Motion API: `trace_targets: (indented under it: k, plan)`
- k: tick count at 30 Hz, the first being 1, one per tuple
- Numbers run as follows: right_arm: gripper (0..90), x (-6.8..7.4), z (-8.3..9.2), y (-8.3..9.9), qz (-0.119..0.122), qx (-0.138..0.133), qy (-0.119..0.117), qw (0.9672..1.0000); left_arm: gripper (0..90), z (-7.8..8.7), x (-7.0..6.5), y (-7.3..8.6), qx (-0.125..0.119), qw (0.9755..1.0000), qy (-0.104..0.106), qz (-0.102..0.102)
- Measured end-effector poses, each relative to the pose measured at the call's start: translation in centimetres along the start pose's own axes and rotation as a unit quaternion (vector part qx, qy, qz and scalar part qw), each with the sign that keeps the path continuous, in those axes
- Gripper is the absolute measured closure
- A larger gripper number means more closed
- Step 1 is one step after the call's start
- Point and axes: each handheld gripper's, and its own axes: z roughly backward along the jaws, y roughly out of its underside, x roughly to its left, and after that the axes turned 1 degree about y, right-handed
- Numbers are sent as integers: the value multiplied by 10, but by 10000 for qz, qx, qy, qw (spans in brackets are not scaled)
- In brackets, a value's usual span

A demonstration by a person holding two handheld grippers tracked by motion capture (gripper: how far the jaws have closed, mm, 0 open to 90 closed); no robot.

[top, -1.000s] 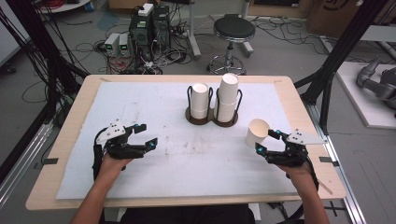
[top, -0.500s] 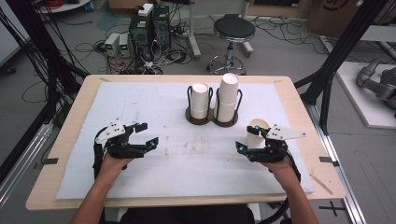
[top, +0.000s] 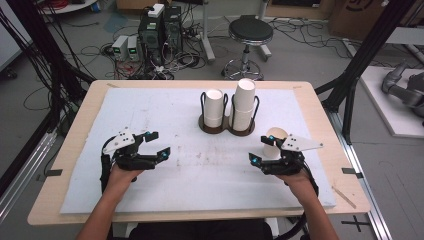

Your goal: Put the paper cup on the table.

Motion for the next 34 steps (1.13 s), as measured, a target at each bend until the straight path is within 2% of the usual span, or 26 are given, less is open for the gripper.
trace_targets:
  k: [5,15,34]
  plan:
    - [214,4,-2,1,7,51,-12,10000,204,3,-3,0,-13,10000,18,-4]
    - [215,9,-7,-1,55,95,-39,9999,204,13,-3,2,-77,9999,-73,28]
    - [215,5,-1,2,53,59,22,10000,204,9,1,4,-58,9999,-78,88]
